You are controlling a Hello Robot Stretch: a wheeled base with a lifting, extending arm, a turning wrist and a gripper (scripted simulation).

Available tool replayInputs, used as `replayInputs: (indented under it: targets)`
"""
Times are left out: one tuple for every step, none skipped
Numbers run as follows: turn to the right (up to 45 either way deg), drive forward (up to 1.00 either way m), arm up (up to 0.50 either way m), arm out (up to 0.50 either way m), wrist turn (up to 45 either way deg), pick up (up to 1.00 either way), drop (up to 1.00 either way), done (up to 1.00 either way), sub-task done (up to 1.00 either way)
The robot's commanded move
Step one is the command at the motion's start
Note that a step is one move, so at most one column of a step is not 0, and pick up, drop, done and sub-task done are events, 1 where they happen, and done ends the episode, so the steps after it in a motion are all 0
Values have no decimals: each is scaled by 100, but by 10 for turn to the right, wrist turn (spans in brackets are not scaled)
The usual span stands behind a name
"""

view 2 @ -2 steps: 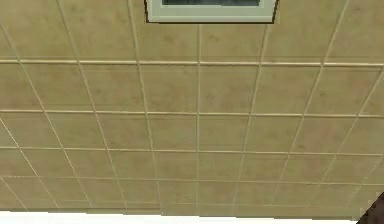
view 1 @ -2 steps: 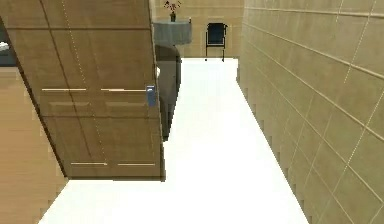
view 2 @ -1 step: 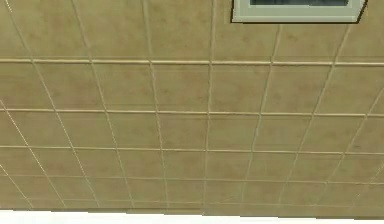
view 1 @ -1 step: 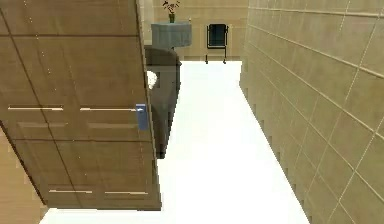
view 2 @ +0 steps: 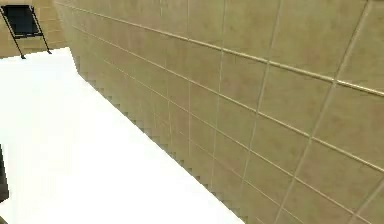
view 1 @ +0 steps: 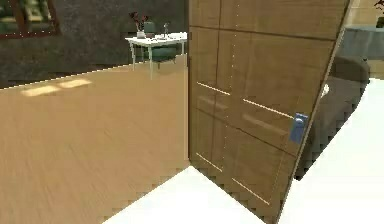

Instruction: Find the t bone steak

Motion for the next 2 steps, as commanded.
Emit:
replayInputs:
  targets:
    - [-420, 0, 0, 0, 0, 0, 0, 0, 0]
    - [0, 100, 0, 0, 0, 0, 0, 0, 0]
